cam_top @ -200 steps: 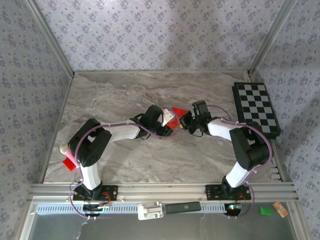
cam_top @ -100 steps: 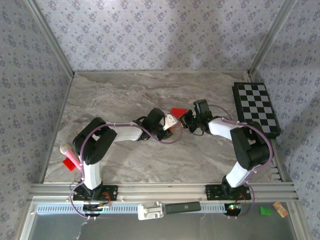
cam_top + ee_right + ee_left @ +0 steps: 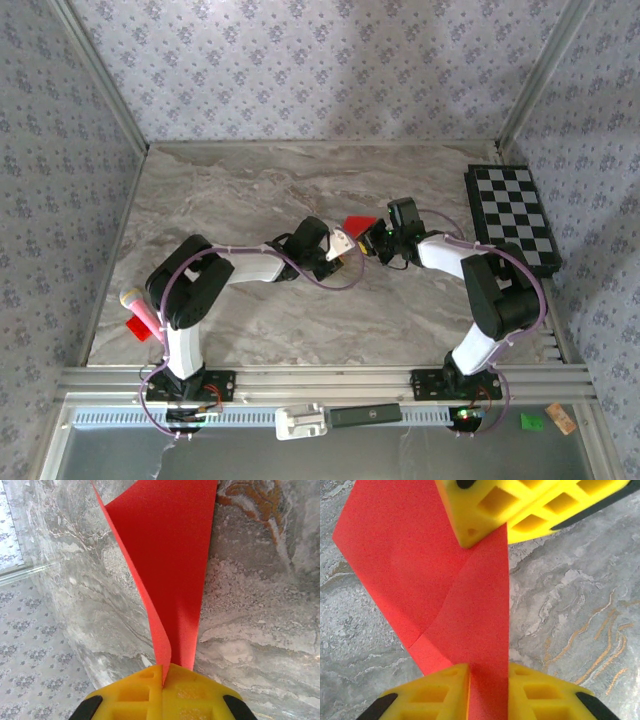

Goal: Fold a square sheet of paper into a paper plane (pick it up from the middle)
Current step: Fold the wing for the fifth time at the center of the table.

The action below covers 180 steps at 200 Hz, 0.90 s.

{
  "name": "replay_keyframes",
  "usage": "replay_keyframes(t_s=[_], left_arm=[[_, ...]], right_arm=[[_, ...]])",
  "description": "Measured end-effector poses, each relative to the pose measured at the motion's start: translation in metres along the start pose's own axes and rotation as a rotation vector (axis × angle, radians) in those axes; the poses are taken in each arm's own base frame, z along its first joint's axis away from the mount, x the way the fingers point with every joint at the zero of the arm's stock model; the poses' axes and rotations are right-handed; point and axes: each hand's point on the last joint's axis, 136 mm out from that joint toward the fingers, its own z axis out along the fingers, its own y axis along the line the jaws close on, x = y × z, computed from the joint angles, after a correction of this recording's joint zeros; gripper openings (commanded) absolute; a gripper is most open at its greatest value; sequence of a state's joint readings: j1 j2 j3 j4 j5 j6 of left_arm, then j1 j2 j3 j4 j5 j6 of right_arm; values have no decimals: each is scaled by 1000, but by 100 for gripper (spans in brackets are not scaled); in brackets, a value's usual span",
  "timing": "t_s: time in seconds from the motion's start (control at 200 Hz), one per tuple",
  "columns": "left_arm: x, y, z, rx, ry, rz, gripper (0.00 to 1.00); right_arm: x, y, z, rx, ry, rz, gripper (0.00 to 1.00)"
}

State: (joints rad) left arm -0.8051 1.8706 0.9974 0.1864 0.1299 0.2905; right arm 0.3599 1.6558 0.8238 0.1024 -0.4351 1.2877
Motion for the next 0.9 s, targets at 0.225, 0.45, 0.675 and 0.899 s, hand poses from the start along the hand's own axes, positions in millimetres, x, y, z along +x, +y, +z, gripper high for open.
replay_keyframes(t_s=[0.225, 0.45, 0.675, 0.899], left_arm=[[2, -1, 1, 3, 7, 6, 14], [7, -4, 4, 27, 15, -6, 12], [10, -6, 4, 94, 13, -79, 9], [14, -10, 7, 165, 34, -150, 8]], right_arm=[[1, -5, 0, 20, 5, 8, 32], [1, -9, -3, 50, 8, -5, 55], [-10, -3, -19, 55, -41, -53, 62], [-21, -3, -32, 67, -84, -78, 63]])
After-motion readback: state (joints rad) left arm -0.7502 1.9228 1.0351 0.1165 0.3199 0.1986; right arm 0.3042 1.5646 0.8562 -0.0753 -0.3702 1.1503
